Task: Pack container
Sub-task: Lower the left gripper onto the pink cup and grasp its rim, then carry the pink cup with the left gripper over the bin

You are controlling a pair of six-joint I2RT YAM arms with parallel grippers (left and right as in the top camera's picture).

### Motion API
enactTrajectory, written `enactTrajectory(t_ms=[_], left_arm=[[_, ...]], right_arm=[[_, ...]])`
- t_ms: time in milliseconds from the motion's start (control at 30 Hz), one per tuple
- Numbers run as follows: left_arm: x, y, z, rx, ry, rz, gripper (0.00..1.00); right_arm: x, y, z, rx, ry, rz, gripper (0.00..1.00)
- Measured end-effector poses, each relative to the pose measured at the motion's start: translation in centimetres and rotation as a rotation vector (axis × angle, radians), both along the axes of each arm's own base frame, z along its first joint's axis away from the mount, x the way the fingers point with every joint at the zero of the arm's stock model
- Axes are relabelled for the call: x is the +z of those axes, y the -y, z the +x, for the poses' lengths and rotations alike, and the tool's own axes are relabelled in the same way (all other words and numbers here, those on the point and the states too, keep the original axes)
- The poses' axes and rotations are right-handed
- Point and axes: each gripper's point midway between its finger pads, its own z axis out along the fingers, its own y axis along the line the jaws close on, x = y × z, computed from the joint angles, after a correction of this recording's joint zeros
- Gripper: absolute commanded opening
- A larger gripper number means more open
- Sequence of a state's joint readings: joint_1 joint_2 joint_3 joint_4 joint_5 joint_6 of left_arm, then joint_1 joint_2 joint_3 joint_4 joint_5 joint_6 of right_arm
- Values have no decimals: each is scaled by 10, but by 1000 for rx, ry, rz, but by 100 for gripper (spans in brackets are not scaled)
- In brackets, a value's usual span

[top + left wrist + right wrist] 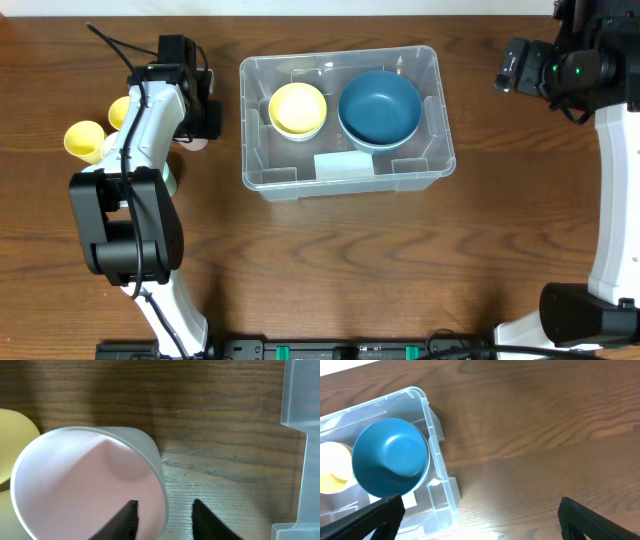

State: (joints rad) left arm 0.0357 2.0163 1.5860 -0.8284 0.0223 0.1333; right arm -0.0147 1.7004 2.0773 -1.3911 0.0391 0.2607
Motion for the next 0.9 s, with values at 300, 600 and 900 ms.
enactTrajectory(t_ms=[300, 600, 900], left_arm=[[0, 0, -1, 2, -3, 0, 6], [0, -4, -9, 16, -34, 22, 6], [69, -19, -20, 111, 93, 92, 6]], right_arm=[[0, 0, 0, 0, 1, 0, 99], [0, 0, 0, 0, 0, 0, 99], [0, 0, 0, 0, 0, 0, 99]])
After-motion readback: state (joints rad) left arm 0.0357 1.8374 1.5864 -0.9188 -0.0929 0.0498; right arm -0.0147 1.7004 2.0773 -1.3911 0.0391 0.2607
